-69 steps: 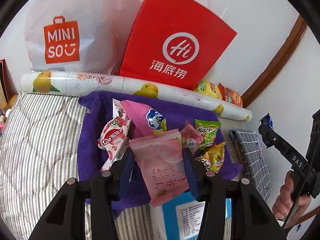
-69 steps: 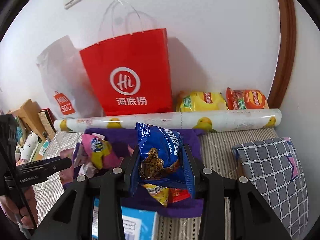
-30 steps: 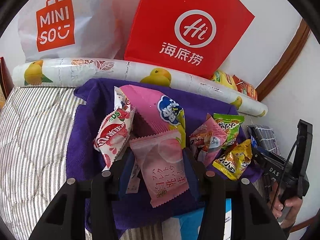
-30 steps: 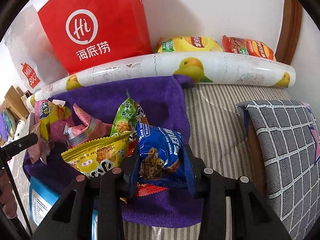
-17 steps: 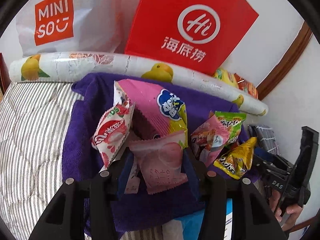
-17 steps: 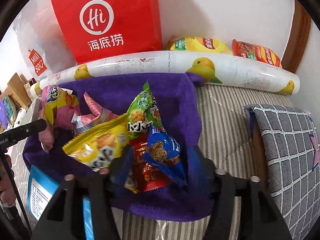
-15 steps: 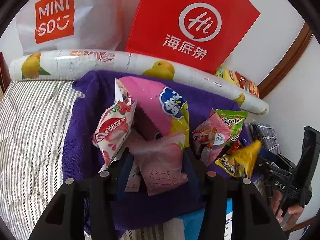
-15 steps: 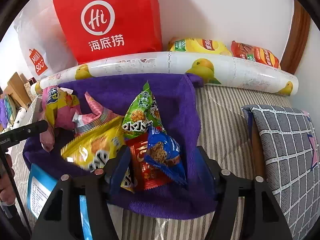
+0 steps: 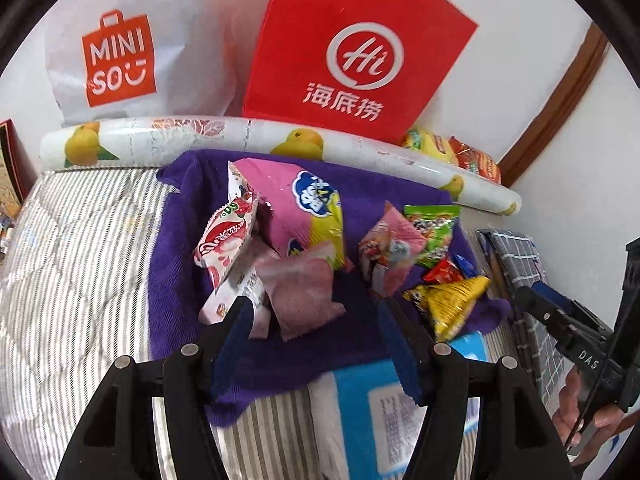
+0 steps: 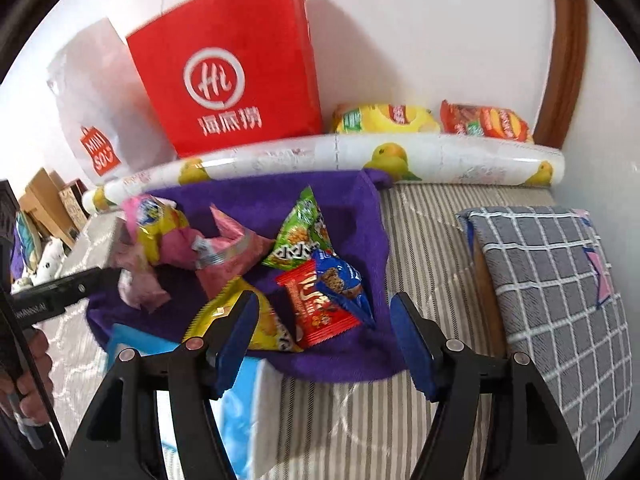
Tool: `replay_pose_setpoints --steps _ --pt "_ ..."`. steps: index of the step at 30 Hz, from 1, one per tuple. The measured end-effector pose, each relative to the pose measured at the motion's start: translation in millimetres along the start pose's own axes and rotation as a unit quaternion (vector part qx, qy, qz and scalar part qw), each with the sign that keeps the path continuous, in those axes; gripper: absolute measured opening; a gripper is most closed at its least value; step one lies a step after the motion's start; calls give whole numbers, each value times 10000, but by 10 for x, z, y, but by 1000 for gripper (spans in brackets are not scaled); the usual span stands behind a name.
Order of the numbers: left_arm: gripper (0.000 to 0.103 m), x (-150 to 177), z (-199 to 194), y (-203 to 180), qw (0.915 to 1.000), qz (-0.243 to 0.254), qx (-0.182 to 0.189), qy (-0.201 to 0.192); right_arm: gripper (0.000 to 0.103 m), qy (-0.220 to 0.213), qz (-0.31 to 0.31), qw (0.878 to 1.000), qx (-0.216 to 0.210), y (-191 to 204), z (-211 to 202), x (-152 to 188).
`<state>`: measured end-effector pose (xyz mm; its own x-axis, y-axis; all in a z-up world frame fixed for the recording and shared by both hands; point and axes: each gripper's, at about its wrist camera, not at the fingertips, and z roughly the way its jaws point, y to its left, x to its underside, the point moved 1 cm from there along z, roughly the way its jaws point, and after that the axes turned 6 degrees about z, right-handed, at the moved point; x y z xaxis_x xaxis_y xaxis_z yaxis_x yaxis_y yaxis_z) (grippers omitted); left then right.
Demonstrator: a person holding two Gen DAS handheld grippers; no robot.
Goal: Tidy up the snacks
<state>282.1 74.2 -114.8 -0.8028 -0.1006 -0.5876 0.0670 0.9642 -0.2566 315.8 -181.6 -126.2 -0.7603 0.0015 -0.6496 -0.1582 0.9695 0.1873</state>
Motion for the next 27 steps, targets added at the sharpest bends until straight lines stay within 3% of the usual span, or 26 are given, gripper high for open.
replay_pose_setpoints --steps 10,13,17,22,27 --pt "68 274 -677 -420 9980 521 -202 -301 68 -534 28 9986 61 294 -895 211" --pt "75 396 -893 -546 9966 674 -240 -415 69 -628 26 9980 65 368 -1150 327" --pt "81 554 -1112 -696 9949 791 -311 -539 85 -822 15 9963 233 399 -1461 533" --pt "93 787 -1364 -852 9924 891 -478 -702 96 -971 45 9946 364 373 -1733 804" --pt "95 1009 -1554 -931 9912 892 -565 -803 102 -895 153 9943 560 319 -1907 1035"
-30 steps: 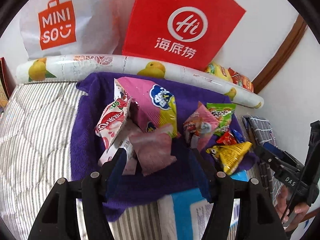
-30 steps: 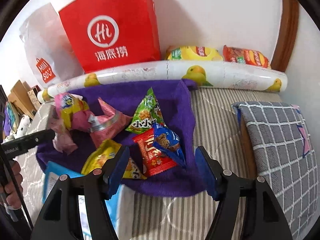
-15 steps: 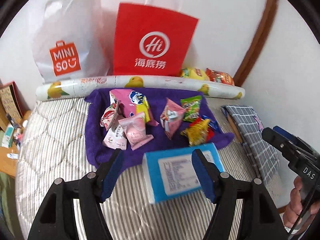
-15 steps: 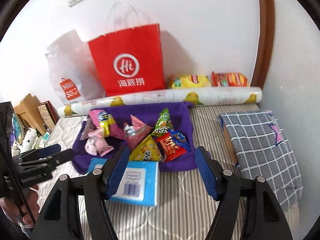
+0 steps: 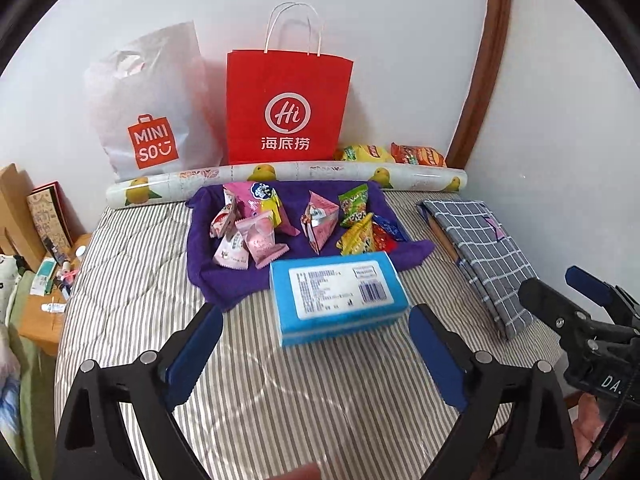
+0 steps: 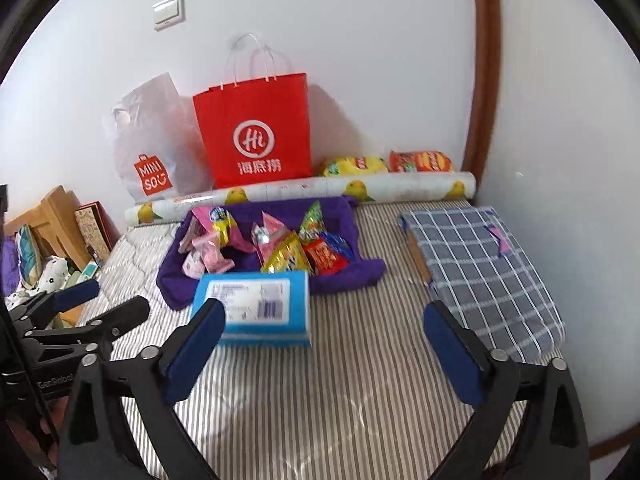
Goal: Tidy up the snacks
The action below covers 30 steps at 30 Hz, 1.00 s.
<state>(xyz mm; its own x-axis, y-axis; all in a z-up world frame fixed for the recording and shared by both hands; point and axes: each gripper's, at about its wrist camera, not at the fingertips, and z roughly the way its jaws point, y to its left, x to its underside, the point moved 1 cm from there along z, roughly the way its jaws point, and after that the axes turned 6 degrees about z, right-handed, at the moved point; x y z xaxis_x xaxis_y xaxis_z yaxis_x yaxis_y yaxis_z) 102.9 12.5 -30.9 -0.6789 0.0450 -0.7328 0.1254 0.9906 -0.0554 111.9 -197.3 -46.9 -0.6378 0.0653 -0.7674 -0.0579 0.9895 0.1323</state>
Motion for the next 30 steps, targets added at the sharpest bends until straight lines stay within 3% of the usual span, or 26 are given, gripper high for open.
replay_pose_setpoints --steps 9,14,30 --pt "95 287 -364 -151 9996 -26 -207 -182 103 -43 129 9999 90 -113 -372 304" --pt "95 407 -532 -241 9991 58 -315 -282 103 -114 175 9998 -66 -158 -543 449" --pt "95 513 -665 -376 9980 183 -453 -392 103 -128 238 9996 -83 -249 -628 620"
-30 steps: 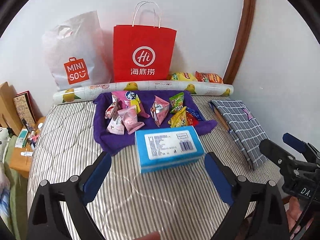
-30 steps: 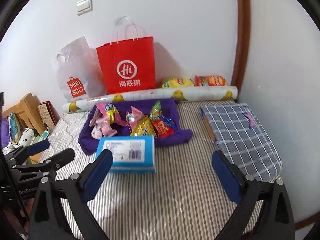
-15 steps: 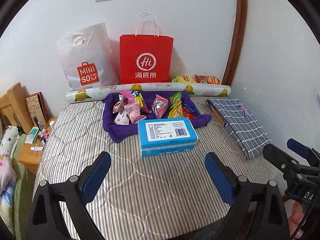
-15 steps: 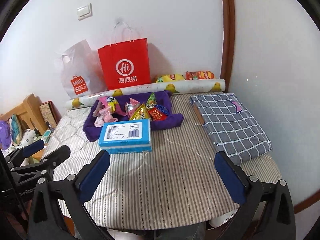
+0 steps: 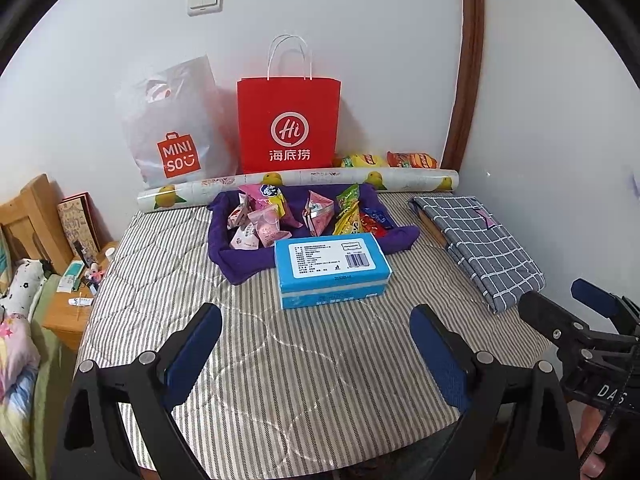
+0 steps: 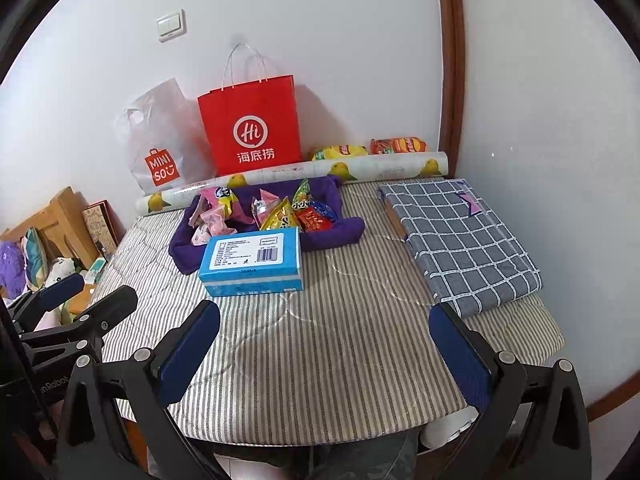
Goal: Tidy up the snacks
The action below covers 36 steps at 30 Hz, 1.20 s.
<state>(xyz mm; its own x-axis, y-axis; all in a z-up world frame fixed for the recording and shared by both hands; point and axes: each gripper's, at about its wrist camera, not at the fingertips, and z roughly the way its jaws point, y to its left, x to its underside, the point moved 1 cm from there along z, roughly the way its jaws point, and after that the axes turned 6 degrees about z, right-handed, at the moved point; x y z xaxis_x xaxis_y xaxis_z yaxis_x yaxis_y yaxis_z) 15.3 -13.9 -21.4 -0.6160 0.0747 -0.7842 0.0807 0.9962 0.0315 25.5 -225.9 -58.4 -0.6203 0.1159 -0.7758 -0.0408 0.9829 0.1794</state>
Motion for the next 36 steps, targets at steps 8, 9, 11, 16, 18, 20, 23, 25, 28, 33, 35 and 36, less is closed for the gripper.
replay_pose_setpoints --steps 8,9,11,16,18,20,23,25,28,33,35,36 --pt "95 28 1 -21 10000 -13 -4 22 103 -63 9 10000 -21 -14 -58 29" --pt "95 27 3 -18 10000 -14 2 22 103 -78 3 10000 -14 -15 -66 30" --pt "95 29 -5 -26 10000 -17 -1 12 103 -86 -6 10000 -12 -11 -76 32" --pt "95 33 -17 -32 10000 -9 1 -1 103 -113 13 9999 -34 -12 -107 38" --pt "95 28 -14 -24 10000 -14 -5 3 103 -126 11 9999 -36 -10 -122 39" --pt "95 30 -20 -27 10000 -22 -6 4 103 -140 8 9999 -34 -8 -134 41" --pt "95 30 -31 -26 10000 -17 -10 0 103 -139 -5 9999 -39 3 -139 45" --pt "95 30 -30 -26 10000 -26 -10 -3 103 -141 -8 9999 -45 3 -143 48" --pt "95 32 -32 -24 10000 -26 -16 -2 103 -146 -9 9999 -43 7 -147 52" --pt "95 36 -52 -8 10000 -41 -23 -3 103 -151 -12 9999 -44 20 -161 59" --pt "95 37 -52 -7 10000 -29 -34 -7 103 -152 -14 9999 -47 19 -161 59" --pt "95 37 -52 -6 10000 -24 -34 -6 103 -153 -15 9999 -46 20 -166 62"
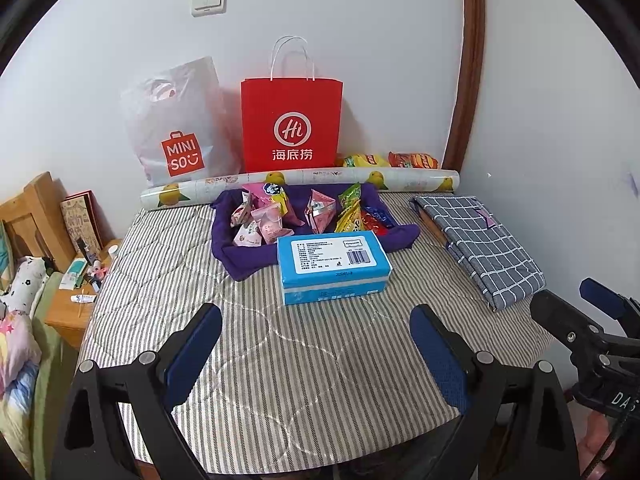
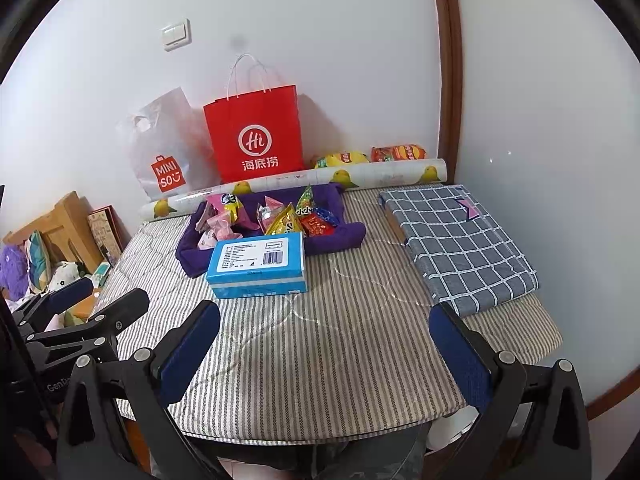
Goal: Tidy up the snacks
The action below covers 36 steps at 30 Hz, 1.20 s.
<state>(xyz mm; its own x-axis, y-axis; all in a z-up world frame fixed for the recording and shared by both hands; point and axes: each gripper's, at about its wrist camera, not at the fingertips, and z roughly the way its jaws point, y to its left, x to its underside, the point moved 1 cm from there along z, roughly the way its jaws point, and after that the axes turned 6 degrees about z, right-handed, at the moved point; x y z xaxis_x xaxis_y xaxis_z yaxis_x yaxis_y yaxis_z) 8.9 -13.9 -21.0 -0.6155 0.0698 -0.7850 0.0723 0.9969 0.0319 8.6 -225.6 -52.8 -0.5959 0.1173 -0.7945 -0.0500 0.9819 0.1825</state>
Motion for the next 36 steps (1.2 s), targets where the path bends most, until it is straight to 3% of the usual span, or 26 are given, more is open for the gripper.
replay_pose_setpoints --steps 36 --pt "95 8 -35 29 10000 -22 2 -19 103 -27 -3 10000 -9 32 -35 8"
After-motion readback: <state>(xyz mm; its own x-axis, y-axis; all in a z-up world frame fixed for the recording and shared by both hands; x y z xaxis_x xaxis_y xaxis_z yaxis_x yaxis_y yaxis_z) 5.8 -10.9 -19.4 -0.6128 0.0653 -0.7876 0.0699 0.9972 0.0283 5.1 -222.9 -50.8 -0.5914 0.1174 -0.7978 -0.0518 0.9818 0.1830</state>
